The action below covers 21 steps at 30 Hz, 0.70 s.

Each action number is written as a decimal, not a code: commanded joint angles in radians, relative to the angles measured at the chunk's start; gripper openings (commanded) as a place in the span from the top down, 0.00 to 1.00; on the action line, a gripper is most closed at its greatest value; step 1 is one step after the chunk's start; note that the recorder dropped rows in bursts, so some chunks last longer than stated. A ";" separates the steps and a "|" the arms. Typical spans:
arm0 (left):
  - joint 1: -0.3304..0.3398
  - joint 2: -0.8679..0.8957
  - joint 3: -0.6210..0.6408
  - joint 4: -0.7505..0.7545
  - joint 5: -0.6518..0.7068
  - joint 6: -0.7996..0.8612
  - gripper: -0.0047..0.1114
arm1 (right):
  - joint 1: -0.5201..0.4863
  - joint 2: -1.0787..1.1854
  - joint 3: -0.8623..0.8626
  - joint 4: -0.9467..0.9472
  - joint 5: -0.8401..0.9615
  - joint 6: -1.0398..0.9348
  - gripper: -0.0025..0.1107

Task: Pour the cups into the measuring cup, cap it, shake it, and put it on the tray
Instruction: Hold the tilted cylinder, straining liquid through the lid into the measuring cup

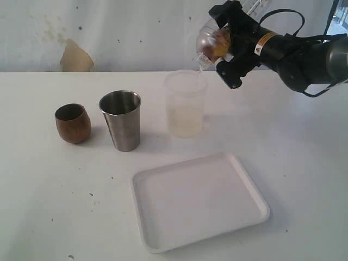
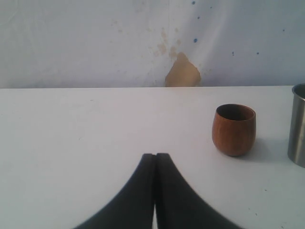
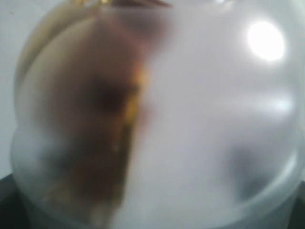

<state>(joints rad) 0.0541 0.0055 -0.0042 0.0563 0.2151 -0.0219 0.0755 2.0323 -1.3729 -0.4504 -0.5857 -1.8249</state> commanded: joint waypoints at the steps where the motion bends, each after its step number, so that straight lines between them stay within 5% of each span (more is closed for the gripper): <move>1: -0.004 -0.006 0.004 0.004 -0.011 0.000 0.96 | -0.005 -0.017 -0.012 0.004 -0.066 -0.013 0.98; 21: -0.004 -0.006 0.004 0.004 -0.011 0.000 0.96 | -0.005 -0.019 -0.012 0.006 -0.071 -0.063 0.98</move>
<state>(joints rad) 0.0541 0.0055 -0.0042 0.0563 0.2151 -0.0219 0.0755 2.0323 -1.3729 -0.4504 -0.6141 -1.8762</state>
